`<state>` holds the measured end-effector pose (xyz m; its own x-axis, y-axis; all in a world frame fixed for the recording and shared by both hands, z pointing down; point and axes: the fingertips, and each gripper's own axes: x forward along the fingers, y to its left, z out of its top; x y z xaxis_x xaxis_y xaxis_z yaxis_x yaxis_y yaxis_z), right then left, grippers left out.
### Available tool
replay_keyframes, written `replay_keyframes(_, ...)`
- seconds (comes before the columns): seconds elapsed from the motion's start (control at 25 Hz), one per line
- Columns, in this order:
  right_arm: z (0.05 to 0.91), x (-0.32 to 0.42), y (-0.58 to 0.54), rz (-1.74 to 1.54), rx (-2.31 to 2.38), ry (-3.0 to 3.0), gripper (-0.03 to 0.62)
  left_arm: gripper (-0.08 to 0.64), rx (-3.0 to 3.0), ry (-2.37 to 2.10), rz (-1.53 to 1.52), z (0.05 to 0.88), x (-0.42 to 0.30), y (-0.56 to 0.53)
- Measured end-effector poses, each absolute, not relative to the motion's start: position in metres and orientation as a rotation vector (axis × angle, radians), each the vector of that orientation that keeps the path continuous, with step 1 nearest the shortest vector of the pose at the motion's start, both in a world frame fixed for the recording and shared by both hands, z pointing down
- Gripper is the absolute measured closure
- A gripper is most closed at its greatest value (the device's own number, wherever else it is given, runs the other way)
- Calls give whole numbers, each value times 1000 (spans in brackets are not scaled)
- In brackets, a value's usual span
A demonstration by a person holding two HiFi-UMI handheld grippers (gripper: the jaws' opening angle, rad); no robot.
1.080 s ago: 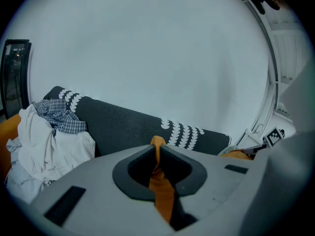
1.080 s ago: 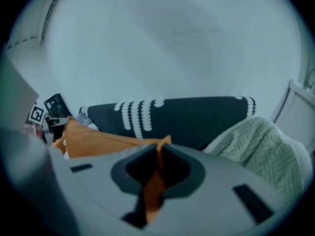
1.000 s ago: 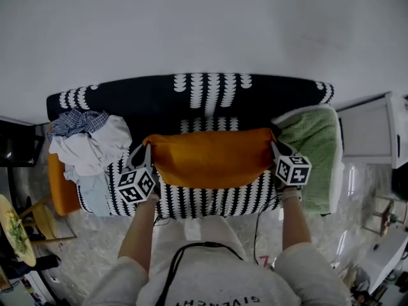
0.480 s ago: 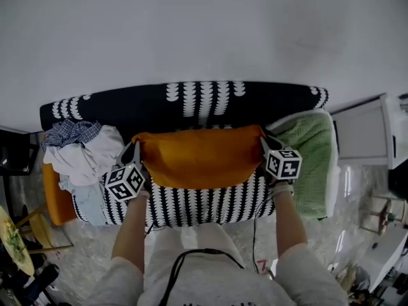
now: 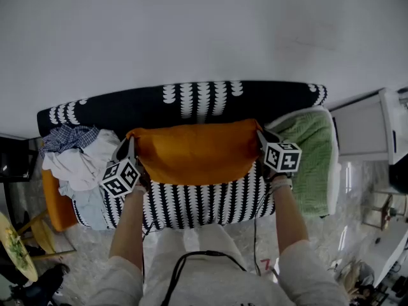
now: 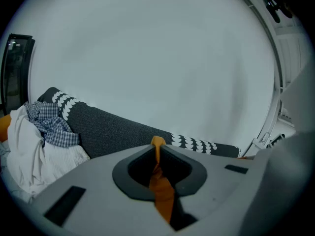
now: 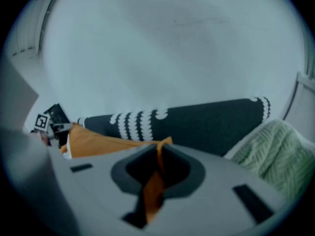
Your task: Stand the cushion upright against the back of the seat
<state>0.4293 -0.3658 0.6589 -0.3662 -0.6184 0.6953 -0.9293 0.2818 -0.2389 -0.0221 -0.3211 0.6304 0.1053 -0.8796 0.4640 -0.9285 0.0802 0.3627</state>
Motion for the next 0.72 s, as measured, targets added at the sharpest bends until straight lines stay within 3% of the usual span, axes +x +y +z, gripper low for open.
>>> replay_keyframes(0.72,655,418,-391,927,1441,-2127,541,508,1792,-1784,74,628,-38,-350)
